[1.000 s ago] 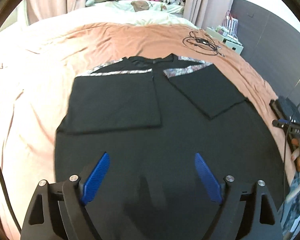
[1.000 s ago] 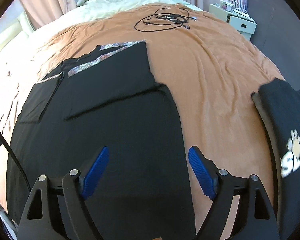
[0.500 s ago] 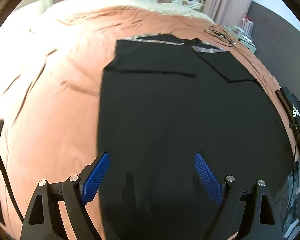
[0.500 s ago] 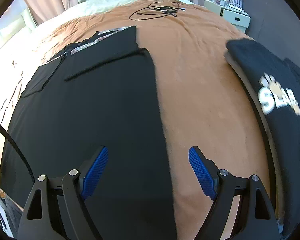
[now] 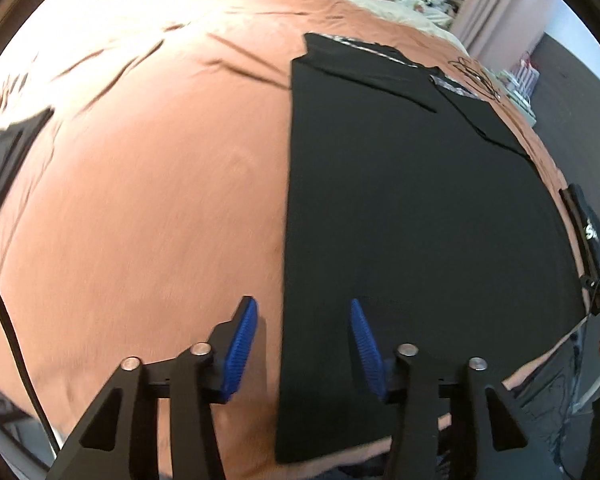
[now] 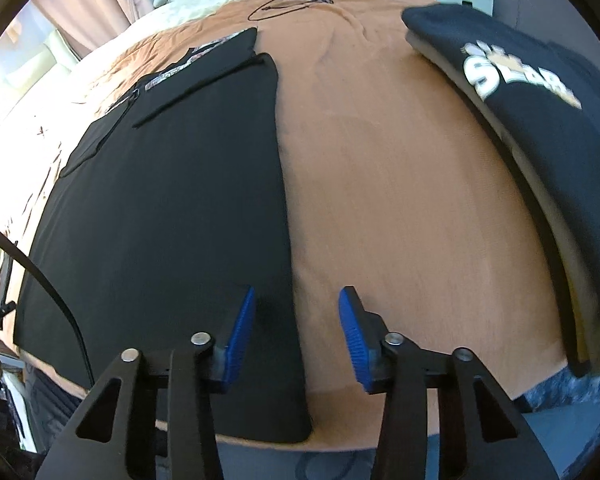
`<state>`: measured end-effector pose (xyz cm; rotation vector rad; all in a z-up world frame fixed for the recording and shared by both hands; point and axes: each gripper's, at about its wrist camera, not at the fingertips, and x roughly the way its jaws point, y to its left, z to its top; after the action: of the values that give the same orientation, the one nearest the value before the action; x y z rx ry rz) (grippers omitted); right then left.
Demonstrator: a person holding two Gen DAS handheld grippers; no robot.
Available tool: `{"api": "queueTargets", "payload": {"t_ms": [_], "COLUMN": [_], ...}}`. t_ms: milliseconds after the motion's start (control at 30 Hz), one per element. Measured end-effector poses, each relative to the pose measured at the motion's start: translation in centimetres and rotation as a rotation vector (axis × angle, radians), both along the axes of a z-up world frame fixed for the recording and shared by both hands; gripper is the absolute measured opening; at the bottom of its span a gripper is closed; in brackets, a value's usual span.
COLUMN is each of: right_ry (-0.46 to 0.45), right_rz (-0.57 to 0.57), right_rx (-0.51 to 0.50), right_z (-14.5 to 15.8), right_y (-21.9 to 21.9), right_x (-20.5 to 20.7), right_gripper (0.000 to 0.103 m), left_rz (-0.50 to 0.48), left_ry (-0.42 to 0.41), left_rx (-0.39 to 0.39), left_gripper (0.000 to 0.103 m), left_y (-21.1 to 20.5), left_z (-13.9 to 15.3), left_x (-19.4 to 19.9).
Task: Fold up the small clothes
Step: 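Move both grippers to the hem of the folded shirt, then grasp the shirt hem with both grippers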
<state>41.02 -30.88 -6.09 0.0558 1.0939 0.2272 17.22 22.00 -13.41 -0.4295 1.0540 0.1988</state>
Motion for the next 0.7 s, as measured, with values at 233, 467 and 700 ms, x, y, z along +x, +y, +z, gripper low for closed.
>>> {"api": "queueTargets", "payload": {"t_ms": [233,467,700], "right_ry": [0.028,0.053,0.064], "right_rz": [-0.024,-0.031,-0.053], "right_rx": [0.131,0.266,0.389], "right_z": [-0.8,-1.7,-3.4], "right_y": [-2.8,-5.0,-5.9], "right_x": [-1.2,-2.5,-1.3], "right_gripper": [0.035,0.035,0.025], "left_rz": [0.029,0.041,0.092], "left_ry": [-0.002,-0.012,-0.043], "left_rx": [-0.131,-0.234,-0.304], "left_gripper": [0.046,0.046,0.028], "left_y": [0.4,-0.4,0.5], "left_z": [-1.1,-2.0,-2.8], "left_x": [-2.7,-4.5,-4.6]}}
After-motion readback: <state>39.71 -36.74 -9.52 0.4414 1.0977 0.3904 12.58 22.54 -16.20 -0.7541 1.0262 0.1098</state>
